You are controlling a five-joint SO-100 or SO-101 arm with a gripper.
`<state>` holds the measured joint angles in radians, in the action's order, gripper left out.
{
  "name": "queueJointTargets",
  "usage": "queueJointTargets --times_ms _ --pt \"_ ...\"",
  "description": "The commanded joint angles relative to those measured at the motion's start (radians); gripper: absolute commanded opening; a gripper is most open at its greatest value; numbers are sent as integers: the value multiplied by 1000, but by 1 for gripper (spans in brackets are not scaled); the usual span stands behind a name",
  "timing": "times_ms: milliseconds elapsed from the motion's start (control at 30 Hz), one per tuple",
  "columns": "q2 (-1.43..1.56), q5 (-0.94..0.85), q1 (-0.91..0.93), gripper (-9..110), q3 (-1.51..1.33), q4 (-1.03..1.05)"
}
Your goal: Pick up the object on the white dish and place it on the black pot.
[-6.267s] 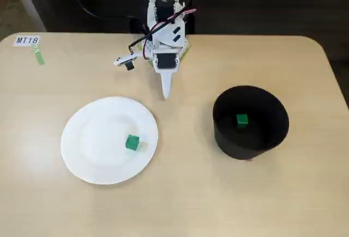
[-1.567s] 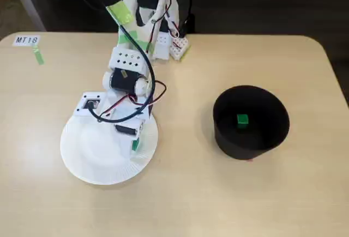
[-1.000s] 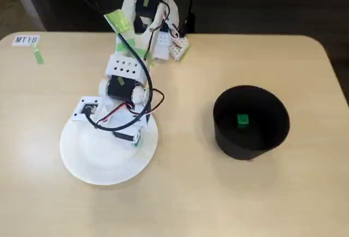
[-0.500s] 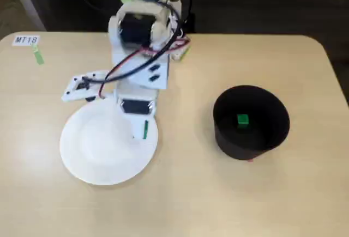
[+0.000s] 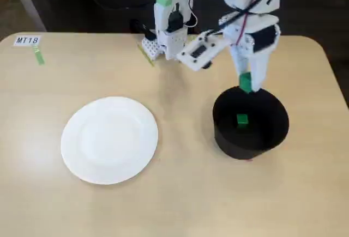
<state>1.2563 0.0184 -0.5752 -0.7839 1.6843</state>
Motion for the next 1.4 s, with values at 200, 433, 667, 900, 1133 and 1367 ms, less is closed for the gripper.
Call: queueJointTargets --times_ms 200,433,667,900,1133,1367 --pt "-181 -18 -21 0 18 -23" --pt "-347 -51 5 0 61 -26" --pt "-454 -63 15 0 153 -26" --pt "-410 -130 2 34 189 -8" --pt "-339 -94 8 38 181 3" --pt "-156 -9 31 0 169 6"
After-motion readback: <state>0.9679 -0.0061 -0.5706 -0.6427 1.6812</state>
